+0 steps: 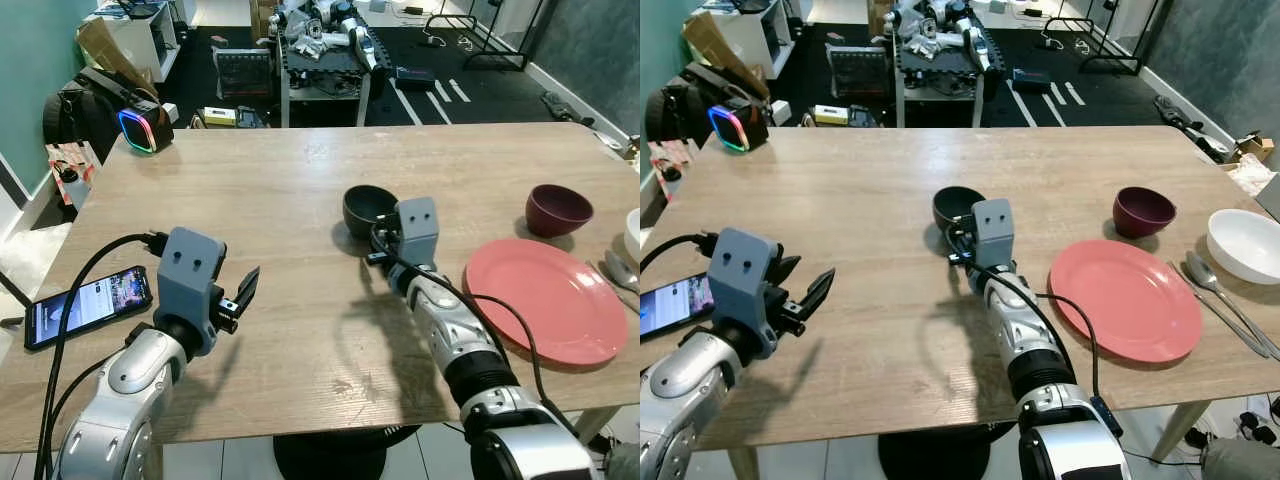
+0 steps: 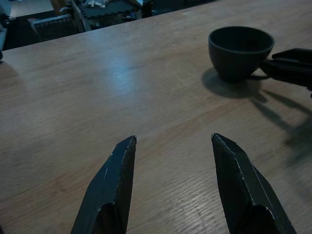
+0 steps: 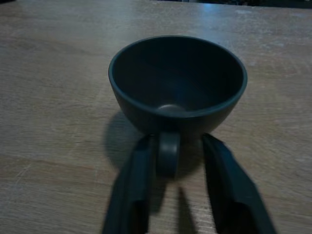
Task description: Setting the table
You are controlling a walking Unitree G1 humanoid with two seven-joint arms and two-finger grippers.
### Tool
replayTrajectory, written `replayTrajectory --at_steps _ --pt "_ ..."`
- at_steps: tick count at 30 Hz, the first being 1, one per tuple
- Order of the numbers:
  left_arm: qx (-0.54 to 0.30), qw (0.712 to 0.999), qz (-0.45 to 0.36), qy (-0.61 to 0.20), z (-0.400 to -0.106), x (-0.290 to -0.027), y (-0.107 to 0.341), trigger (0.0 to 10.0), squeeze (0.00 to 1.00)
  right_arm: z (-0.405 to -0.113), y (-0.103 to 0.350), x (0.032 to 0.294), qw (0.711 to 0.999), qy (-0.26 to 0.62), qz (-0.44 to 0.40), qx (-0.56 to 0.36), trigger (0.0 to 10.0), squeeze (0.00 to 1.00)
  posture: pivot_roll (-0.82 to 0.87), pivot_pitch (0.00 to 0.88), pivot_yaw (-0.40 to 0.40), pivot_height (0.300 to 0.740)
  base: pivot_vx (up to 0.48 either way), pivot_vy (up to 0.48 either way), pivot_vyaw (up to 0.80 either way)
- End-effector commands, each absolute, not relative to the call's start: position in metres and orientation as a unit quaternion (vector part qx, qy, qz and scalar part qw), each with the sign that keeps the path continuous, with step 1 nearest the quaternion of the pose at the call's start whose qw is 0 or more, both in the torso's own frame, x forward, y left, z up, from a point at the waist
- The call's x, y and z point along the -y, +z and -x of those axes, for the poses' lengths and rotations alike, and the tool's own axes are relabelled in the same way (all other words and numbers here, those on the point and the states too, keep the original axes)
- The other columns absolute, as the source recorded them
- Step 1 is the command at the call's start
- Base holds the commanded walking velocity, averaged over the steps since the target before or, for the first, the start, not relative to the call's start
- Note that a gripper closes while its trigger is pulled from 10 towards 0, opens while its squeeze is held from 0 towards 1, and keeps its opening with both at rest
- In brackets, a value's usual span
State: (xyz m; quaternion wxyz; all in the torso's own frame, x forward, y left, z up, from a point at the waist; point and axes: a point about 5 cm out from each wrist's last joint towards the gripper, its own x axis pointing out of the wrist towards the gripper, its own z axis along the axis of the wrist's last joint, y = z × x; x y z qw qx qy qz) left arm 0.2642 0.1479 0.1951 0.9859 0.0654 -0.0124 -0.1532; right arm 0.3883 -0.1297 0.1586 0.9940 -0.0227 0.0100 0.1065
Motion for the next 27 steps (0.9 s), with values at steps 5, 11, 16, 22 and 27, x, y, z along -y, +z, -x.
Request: replayTrajectory --at_steps 5,11,16,22,27 --pt "0.003 0.984 -0.061 -0.165 -0.265 -0.144 0.193 10.0 0.01 -0.383 0.158 0.145 0.995 0.095 0.023 0.002 10.0 1.0 0.14 0.077 0.062 0.74 0.0 0.0 0.0" --pt "0.002 0.983 -0.06 -0.171 -0.267 -0.141 0.193 10.0 0.01 -0.374 0.16 0.157 0.996 0.087 0.024 0.022 10.0 0.0 0.13 0.067 0.067 0.74 0.0 0.0 0.0" --pt "0.001 0.983 -0.06 -0.176 -0.268 -0.139 0.192 10.0 0.01 -0.361 0.166 0.164 0.995 0.091 0.02 0.045 10.0 0.0 0.11 0.058 0.069 0.74 0.0 0.0 0.0" --pt "-0.002 0.983 -0.067 -0.172 -0.272 -0.136 0.186 10.0 0.01 -0.322 0.164 0.17 0.993 0.093 -0.002 0.071 10.0 0.0 0.05 0.042 0.093 0.74 0.0 0.0 0.0" --pt "-0.001 0.985 -0.077 -0.154 -0.28 -0.135 0.182 10.0 0.0 -0.3 0.152 0.169 0.995 0.073 -0.018 0.072 10.0 0.0 0.02 0.032 0.11 0.74 0.0 0.0 0.0"
